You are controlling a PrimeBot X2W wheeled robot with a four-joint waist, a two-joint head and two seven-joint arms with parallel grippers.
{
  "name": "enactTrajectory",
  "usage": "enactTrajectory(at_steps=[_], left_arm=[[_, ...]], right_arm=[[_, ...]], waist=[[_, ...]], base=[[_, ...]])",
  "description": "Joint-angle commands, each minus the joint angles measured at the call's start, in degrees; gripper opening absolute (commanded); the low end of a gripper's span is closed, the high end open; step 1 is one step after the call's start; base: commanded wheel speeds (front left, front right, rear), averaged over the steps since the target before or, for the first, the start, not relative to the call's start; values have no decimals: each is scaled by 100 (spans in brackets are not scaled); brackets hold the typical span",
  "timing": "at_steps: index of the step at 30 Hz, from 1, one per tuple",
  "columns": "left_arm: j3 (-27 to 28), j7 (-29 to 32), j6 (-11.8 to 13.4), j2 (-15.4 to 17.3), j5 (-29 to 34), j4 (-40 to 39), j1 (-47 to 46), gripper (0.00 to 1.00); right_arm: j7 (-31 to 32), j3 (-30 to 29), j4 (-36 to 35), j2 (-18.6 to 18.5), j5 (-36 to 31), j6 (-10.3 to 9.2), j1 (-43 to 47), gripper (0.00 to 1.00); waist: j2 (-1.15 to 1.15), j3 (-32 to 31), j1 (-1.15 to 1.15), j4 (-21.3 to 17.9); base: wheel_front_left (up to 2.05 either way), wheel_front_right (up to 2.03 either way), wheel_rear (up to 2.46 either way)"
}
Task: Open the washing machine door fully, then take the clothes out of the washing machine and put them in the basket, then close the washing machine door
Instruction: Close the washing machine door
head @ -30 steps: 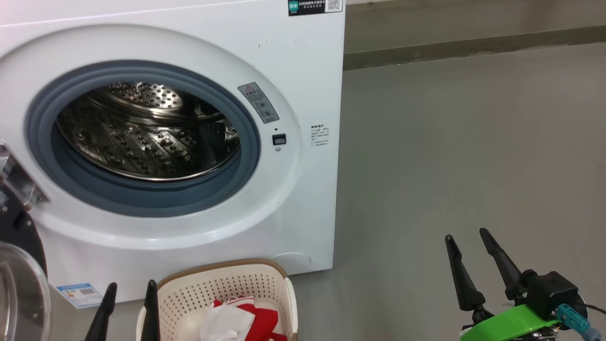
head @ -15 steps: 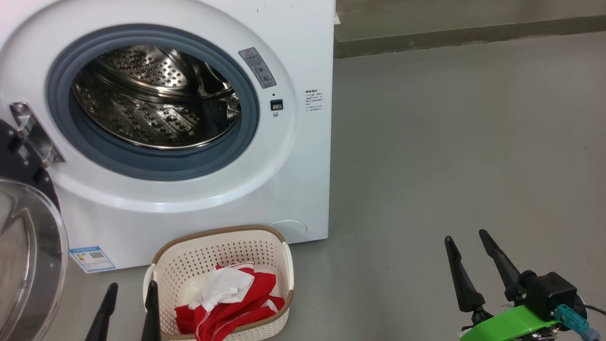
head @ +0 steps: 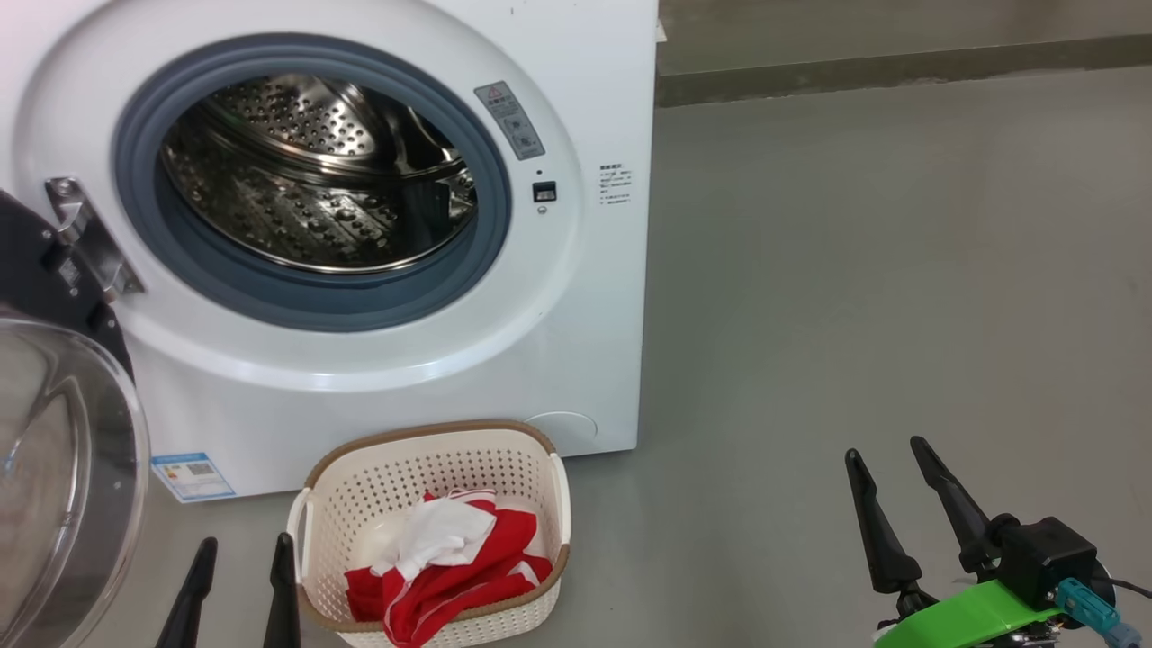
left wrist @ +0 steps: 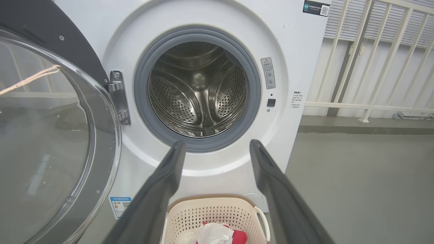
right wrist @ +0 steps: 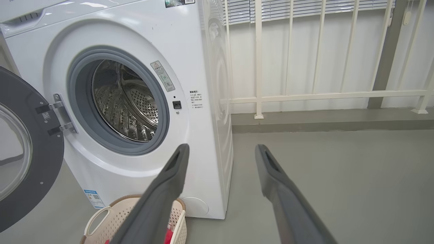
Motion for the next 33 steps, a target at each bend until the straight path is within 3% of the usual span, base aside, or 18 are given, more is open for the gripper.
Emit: enactTrajectory(at_steps=[1,13,33], left_arm=[[219,-68,60,17,47,-164,-125,100],[208,-68,243,16,73,-276,-112,100],[200,159,334,150,47,-512,-34,100]], right_arm=[[-37,131,-146,-73,27,29,-73,100],[-37,318,-159,-60,68,29,-88,100],[-37,527,-208,23,152,29,-113,100]], waist=[[0,7,0,64],[0,3,0,873],[0,-111,0,2336]], base=[[0,0,0],[0,0,0],[0,0,0]])
